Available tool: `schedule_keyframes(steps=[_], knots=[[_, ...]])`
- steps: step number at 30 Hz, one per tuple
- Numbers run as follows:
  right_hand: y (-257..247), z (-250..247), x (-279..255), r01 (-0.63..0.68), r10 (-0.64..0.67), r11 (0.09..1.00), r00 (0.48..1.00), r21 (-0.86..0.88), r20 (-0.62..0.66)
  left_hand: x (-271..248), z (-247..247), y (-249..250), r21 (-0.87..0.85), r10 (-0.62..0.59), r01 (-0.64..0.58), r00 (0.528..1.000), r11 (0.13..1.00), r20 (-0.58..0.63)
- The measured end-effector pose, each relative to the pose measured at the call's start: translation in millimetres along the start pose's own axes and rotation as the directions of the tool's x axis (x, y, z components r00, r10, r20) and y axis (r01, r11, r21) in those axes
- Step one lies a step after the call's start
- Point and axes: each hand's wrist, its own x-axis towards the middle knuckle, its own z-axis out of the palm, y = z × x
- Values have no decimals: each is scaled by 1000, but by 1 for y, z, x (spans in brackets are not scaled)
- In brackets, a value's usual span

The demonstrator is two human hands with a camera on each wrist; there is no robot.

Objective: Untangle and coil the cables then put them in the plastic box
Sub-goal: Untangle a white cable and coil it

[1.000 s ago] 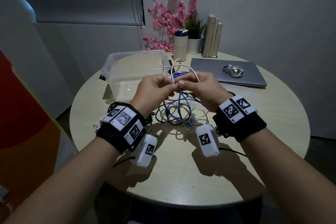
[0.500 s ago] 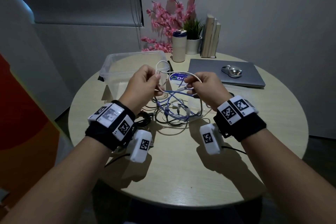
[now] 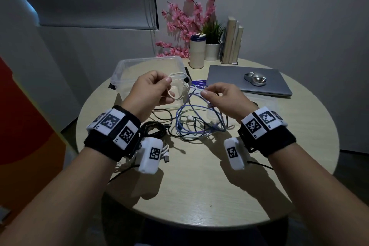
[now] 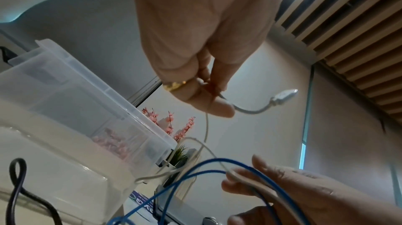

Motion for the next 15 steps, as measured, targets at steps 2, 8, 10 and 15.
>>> schedule_keyframes(steps=[2, 8, 10, 15], knots=[[-1, -1, 1, 4, -6, 998, 1000, -68, -27, -1, 1, 0, -37, -12, 12, 1000, 999, 7], [-15, -5, 0, 151, -136, 987, 967, 54, -217, -4, 1, 3, -93, -10, 8, 1000, 996, -22], [-24, -6, -3, 202, -158, 959, 963, 197, -220, -5, 3, 2, -103, -1, -4, 999, 995, -52], [-32, 0, -11, 259, -266, 960, 962, 104, 67, -10, 11, 3, -57, 46, -48, 999, 997, -27]])
